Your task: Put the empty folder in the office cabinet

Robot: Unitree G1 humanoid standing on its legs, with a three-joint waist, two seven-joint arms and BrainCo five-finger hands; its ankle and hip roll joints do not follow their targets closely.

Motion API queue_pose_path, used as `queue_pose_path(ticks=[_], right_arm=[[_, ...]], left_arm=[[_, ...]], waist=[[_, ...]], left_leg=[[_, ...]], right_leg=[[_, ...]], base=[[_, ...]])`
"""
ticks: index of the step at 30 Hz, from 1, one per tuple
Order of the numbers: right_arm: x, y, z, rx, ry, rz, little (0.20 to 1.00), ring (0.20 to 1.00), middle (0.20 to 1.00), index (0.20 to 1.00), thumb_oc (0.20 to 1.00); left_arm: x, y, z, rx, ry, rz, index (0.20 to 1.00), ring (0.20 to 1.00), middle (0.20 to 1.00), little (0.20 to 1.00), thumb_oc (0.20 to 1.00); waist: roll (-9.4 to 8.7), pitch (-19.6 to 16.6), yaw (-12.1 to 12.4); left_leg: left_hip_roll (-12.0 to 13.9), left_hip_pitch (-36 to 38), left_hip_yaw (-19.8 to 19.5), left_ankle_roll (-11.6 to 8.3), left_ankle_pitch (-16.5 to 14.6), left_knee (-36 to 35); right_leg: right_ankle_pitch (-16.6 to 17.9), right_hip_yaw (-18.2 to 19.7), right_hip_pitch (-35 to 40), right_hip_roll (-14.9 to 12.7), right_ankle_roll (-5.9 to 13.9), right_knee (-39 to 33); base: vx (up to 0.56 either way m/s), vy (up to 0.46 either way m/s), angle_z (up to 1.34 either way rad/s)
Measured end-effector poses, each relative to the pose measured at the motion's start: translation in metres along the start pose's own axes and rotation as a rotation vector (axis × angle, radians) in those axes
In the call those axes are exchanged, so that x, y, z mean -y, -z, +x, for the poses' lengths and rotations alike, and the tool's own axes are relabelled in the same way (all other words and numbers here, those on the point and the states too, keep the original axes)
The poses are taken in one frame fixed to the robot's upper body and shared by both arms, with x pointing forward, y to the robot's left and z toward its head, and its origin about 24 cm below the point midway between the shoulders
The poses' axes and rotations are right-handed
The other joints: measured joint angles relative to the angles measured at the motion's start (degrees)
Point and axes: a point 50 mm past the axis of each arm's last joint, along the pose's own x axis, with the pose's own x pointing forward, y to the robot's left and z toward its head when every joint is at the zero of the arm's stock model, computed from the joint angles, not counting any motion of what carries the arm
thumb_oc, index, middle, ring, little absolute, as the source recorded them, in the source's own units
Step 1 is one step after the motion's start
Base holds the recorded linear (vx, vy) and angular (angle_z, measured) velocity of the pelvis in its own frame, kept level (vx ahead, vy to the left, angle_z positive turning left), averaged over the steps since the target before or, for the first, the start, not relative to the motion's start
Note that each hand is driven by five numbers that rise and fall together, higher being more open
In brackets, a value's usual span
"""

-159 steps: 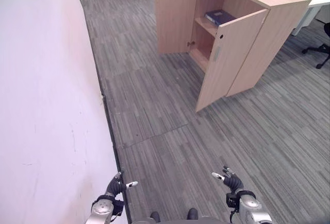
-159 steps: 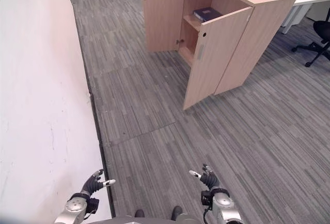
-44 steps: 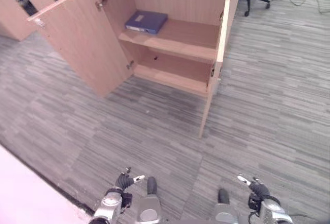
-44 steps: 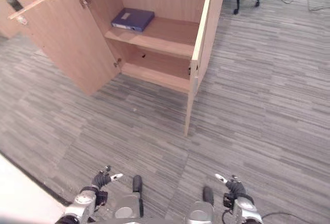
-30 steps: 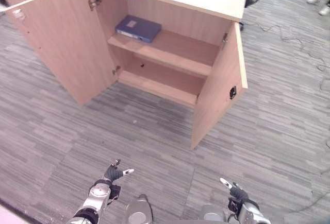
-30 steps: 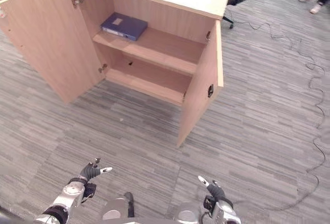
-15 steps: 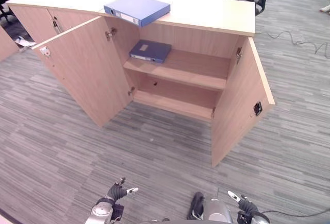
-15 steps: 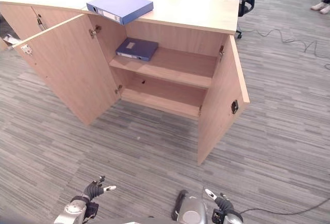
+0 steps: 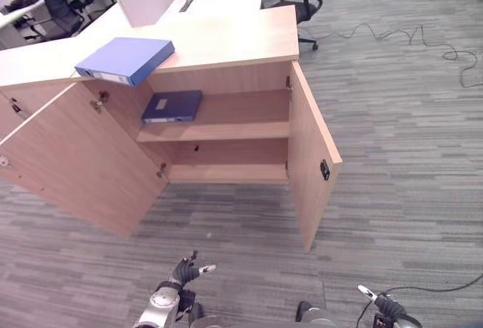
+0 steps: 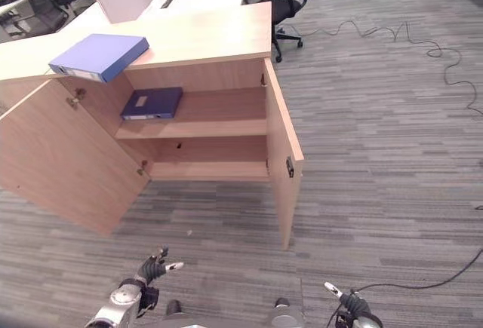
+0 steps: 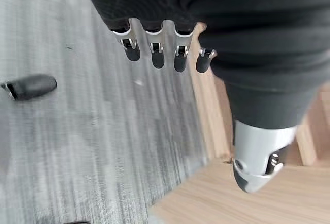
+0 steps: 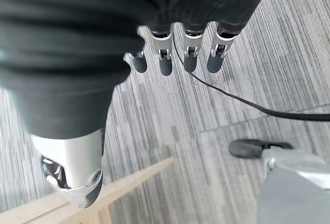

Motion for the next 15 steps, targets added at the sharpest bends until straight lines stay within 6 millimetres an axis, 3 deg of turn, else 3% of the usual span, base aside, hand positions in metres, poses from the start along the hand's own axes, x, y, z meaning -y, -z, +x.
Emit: queue_pose_path(ticks=[2, 3, 5, 6, 7, 8, 9, 10, 11, 12, 13, 14, 15], right_arm=[[0.001, 0.002, 0.000, -0.006, 0.007, 0.004, 1.000, 1.000, 1.000, 1.000, 1.000], [-0.002, 0.004, -0.001, -0.010, -0.001, 0.001, 1.000, 1.000, 1.000, 1.000, 1.000], [-0.009, 0.005, 0.000, -0.013, -0.017, 0.011, 1.000, 1.000, 1.000, 1.000, 1.000], [-0.008, 0.003, 0.000, -0.008, -0.015, 0.018, 1.000, 1.000, 1.000, 1.000, 1.000], [-0.008, 0.000, 0.001, -0.001, -0.014, 0.021, 1.000, 1.000, 1.000, 1.000, 1.000], [-0.030, 0.006, 0.000, -0.025, -0.059, 0.056, 1.000, 1.000, 1.000, 1.000, 1.000], [-0.048, 0.007, -0.002, -0.015, -0.116, 0.118, 1.000, 1.000, 1.000, 1.000, 1.000], [-0.061, 0.012, -0.003, -0.051, -0.136, 0.140, 1.000, 1.000, 1.000, 1.000, 1.000], [-0.065, 0.019, -0.005, -0.070, -0.143, 0.143, 1.000, 1.000, 1.000, 1.000, 1.000], [-0.067, 0.017, -0.005, -0.061, -0.146, 0.149, 1.000, 1.000, 1.000, 1.000, 1.000], [-0.067, 0.015, -0.005, -0.051, -0.146, 0.153, 1.000, 1.000, 1.000, 1.000, 1.000], [-0.075, 0.009, -0.004, -0.037, -0.170, 0.146, 1.000, 1.000, 1.000, 1.000, 1.000], [-0.085, 0.012, -0.007, -0.041, -0.202, 0.112, 1.000, 1.000, 1.000, 1.000, 1.000]], left_arm=[[0.000, 0.005, -0.001, -0.020, -0.007, -0.002, 1.000, 1.000, 1.000, 1.000, 1.000], [-0.003, 0.006, 0.000, -0.028, -0.018, 0.002, 1.000, 1.000, 1.000, 1.000, 1.000], [-0.005, 0.009, -0.001, -0.046, -0.030, -0.011, 1.000, 1.000, 1.000, 1.000, 1.000], [-0.005, 0.014, -0.002, -0.060, -0.032, -0.013, 1.000, 1.000, 1.000, 1.000, 1.000], [-0.007, 0.018, -0.004, -0.072, -0.035, -0.011, 1.000, 1.000, 1.000, 1.000, 1.000], [-0.021, 0.019, -0.004, -0.088, -0.070, 0.014, 1.000, 1.000, 1.000, 1.000, 1.000], [-0.040, 0.011, -0.004, -0.065, -0.114, 0.046, 1.000, 1.000, 1.000, 1.000, 1.000], [-0.051, 0.010, -0.004, -0.070, -0.145, 0.051, 1.000, 1.000, 1.000, 1.000, 1.000], [-0.057, 0.010, -0.005, -0.076, -0.155, 0.078, 1.000, 1.000, 1.000, 1.000, 1.000], [-0.060, 0.009, -0.006, -0.077, -0.133, 0.137, 1.000, 1.000, 1.000, 1.000, 1.000], [-0.056, 0.005, -0.005, -0.060, -0.115, 0.146, 1.000, 1.000, 1.000, 1.000, 1.000], [-0.050, 0.006, -0.006, -0.046, -0.082, 0.161, 1.000, 1.000, 1.000, 1.000, 1.000], [-0.051, 0.005, -0.007, -0.041, -0.082, 0.159, 1.000, 1.000, 1.000, 1.000, 1.000]], waist=[[1.02, 0.17, -0.13], [0.44, 0.56, 0.10], [-2.11, 2.28, 2.91], [-2.13, 2.27, 3.40], [-2.04, 2.30, 3.55], [-6.99, 3.74, 3.59], [-7.42, 4.31, 3.93], [-8.33, 4.71, 4.65], [-9.23, 4.26, 4.92], [-9.23, 4.23, 5.25], [-9.27, 4.17, 4.87], [-9.25, 4.18, 4.88], [-9.57, 4.33, 4.65]], left_leg=[[-0.09, -1.42, -0.28, -0.60, 0.39, 1.22], [-0.07, -2.77, -0.52, -0.58, 0.18, 1.46], [0.17, -4.21, -3.38, -0.60, -0.02, 0.75], [0.21, -3.99, -3.54, -0.36, -0.18, 1.38], [0.07, -4.06, -3.39, -2.05, 0.29, 2.41], [-4.71, -3.87, -1.77, -3.86, -1.26, 5.60], [-5.27, -8.70, -1.66, -1.73, -4.66, 12.27], [-5.53, -9.49, -1.54, -0.59, -6.90, 15.04], [-6.16, -9.34, -1.21, 0.15, -7.37, 16.40], [-7.51, -8.91, 1.38, 1.85, -9.13, 19.20], [-8.73, -7.78, 2.51, 3.11, -9.84, 18.73], [-11.05, -4.93, 6.51, 6.11, -11.44, 17.79], [-12.98, -2.82, 7.89, 7.52, -12.03, 17.15]], right_leg=[[-0.25, -0.15, 0.75, -0.71, 1.80, 0.33], [-0.78, -0.06, 0.65, -2.34, 2.93, 1.32], [-2.06, 4.25, 1.01, -8.59, 6.27, 3.66], [-1.83, 5.40, 1.55, -10.23, 7.77, 3.53], [-1.44, 6.01, 2.30, -11.65, 9.27, 3.25], [0.29, 7.62, 2.96, -15.48, 8.99, 3.60], [6.23, 8.09, 1.95, -16.01, 8.00, 3.71], [7.39, 8.70, 0.06, -16.14, 7.23, 8.42], [10.90, 9.55, 0.60, -15.10, 6.57, 8.81], [20.39, 10.93, 1.80, -16.31, 5.72, 6.47], [27.00, 11.54, 1.80, -17.39, 6.21, 5.04], [33.83, 11.89, 0.08, -20.10, -1.90, 5.48], [31.75, 9.18, -0.41, -20.69, 0.66, 8.67]], base=[[0.22, 0.353, -0.04], [0.28, 0.526, 0.09], [0.30, 0.689, -0.21], [0.24, 0.664, -0.38], [0.13, 0.336, -0.17], [0.16, 0.464, 0.14], [0.10, 0.310, 0.20], [0.12, 0.417, 0.23], [0.18, 0.619, 0.07], [0.15, 0.626, 0.13], [0.24, 0.915, -0.29], [0.17, 0.745, -0.40], [0.17, 0.728, -0.79]])
